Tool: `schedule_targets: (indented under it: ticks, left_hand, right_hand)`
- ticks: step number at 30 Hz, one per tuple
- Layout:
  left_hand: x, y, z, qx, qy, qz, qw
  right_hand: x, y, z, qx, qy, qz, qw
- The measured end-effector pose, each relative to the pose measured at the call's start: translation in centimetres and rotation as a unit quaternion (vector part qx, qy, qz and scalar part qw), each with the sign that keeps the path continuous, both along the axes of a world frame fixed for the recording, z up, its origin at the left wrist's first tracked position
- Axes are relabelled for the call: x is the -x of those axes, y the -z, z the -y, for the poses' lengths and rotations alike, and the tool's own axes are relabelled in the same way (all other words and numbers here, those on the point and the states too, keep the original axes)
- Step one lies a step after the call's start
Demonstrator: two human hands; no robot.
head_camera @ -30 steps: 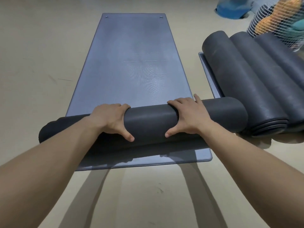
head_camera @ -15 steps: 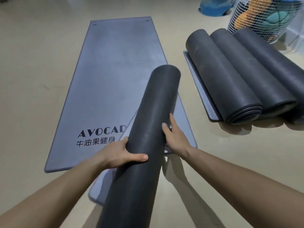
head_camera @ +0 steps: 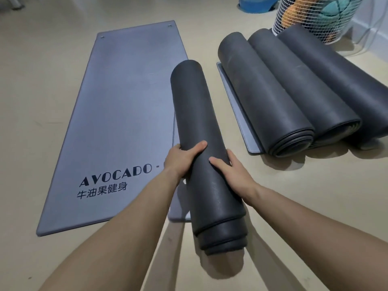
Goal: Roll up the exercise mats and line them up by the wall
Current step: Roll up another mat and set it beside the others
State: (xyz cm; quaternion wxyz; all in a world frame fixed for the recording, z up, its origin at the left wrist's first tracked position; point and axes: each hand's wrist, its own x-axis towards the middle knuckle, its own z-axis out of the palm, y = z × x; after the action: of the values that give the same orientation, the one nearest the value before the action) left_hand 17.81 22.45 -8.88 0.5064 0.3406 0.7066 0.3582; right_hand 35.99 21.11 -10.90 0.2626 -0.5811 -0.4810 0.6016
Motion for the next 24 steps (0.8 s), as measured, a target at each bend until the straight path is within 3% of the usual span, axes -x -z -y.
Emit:
schedule_targets:
  ticks: [3,12,18,24]
  left_hand:
    - [-3.3,0.5,-0.9,-0.014,0.023,0.063,0.998]
    - [-4.8,-0.7,-5.3,0.035,0.054,0.093,0.994]
    - [-4.7,1.7,-15.9,0.016,0.088,0.092,0.992]
    - [-5.0,3.9,-22.0,0.003,0.133,0.081,0.988]
  right_hand:
    - [-3.2,-1.5,-3.2,-0.004,-0.004,0.016,1.000]
    - [-3.8,-3.6,-7.6,-0.042,-0.016,0.156,0.987]
    - [-1.1,-3.1,-15.6,-0.096,0.002,0.350,0.932]
    - [-0.3,-2.1,-19.7,-0.177,0.026,0.437,0.881]
